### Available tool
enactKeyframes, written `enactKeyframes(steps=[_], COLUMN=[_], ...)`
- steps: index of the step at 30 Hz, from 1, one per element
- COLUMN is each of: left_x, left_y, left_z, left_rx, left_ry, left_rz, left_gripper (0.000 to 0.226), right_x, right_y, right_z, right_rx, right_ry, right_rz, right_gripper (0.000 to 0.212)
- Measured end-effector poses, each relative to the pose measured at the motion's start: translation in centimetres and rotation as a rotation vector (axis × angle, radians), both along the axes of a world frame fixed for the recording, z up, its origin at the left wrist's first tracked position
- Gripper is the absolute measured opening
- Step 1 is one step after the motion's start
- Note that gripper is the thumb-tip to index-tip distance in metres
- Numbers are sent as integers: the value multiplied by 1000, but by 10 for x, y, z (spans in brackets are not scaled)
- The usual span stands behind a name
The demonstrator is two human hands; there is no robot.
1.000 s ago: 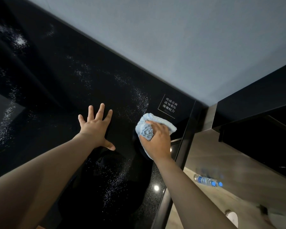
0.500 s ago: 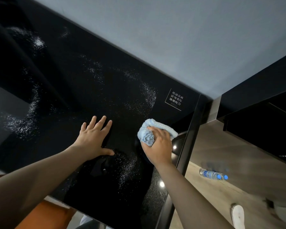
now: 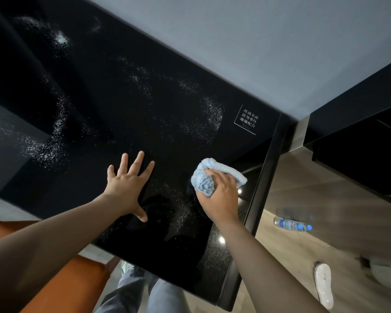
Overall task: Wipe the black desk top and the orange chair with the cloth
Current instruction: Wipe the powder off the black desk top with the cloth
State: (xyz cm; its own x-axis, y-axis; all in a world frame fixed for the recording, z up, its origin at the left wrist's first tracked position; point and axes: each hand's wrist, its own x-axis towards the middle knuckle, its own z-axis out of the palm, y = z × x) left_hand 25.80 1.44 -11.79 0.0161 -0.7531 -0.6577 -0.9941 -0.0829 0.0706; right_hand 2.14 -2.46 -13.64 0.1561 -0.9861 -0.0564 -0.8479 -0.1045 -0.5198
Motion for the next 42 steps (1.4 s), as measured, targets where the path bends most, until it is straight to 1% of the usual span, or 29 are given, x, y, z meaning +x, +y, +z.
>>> enactKeyframes(steps=[4, 15, 19, 23, 28, 38, 42], left_x=[-1, -4, -3, 5, 6, 0, 0], left_y=[-1, 1, 21, 56, 85, 84, 86], left_z=[1, 7, 9, 5, -1, -6, -7], left_rx=[7, 6, -23, 12, 15, 11, -4], left_ry=[2, -30, 29, 1, 8, -1, -2], left_rz=[6, -18, -20, -41, 0, 22, 27], left_gripper=[152, 151, 149, 150, 149, 148, 148], right_x=[2, 8, 12, 17, 19, 19, 19], right_y=[12, 58, 78, 101, 123, 141, 152], right_z=[3, 9, 12, 13, 13, 7, 6], right_rx=[25, 60, 60, 76, 75, 49, 41], right_ry=[-5, 10, 19, 22, 15, 20, 20], right_rz=[2, -4, -15, -44, -56, -53, -42], right_gripper=[52, 53, 49, 50, 51, 51, 55])
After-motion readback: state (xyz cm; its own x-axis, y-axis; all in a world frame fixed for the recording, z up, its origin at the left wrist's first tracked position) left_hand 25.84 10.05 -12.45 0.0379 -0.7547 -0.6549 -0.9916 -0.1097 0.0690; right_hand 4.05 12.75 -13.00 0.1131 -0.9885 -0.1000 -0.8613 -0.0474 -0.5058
